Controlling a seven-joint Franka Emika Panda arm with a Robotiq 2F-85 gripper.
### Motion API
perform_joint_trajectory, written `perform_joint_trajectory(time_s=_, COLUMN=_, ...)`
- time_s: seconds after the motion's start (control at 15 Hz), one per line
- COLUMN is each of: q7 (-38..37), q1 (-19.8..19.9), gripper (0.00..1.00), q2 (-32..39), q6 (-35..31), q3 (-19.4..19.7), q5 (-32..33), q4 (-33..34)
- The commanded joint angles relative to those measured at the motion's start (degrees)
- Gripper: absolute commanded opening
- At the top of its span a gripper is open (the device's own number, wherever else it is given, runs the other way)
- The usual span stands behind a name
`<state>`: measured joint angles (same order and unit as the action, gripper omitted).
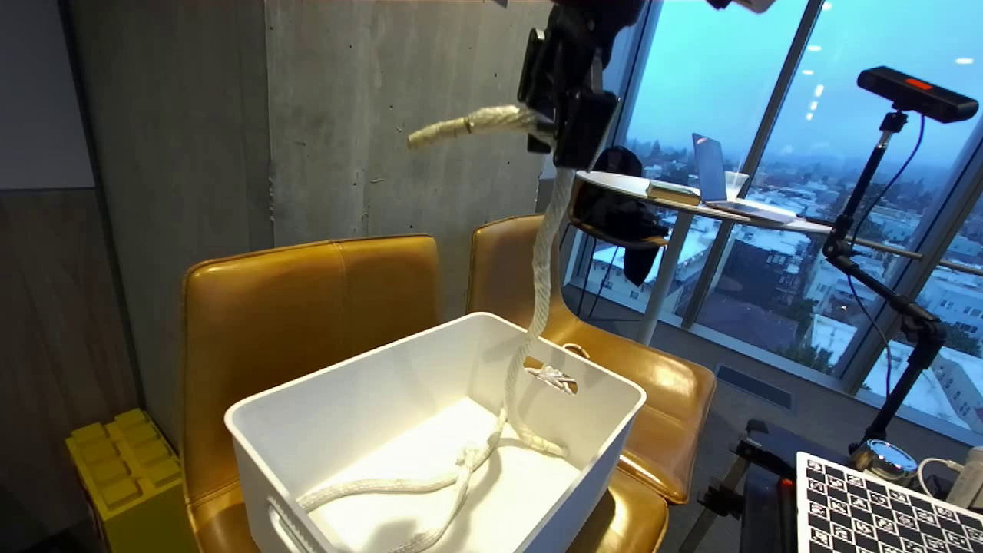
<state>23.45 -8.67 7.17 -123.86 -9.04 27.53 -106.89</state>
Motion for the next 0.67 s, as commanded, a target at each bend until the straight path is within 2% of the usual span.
perform_joint_trajectory(time_s=0.0, q7=-0.6, q1=0.1, gripper=0.0, q2=0.3, q6=-2.8, q3=0.4, q5=-0.1, q4=-2.7)
perform_joint_trajectory(time_s=0.2, q7=-0.2, q1=0.5, gripper=0.0, q2=1.0, q6=-4.0, q3=0.7, q5=-0.1, q4=-4.0)
perform_joint_trajectory(time_s=0.27, q7=-0.6, q1=0.5, gripper=0.25, q2=1.0, q6=-3.9, q3=0.7, q5=0.0, q4=-4.5)
perform_joint_trajectory(time_s=0.4, q7=-0.6, q1=0.8, gripper=0.32, q2=1.1, q6=-4.0, q3=0.9, q5=0.0, q4=-5.4)
perform_joint_trajectory(time_s=0.6, q7=-0.4, q1=1.5, gripper=0.54, q2=0.9, q6=-4.7, q3=1.2, q5=-0.1, q4=-7.3)
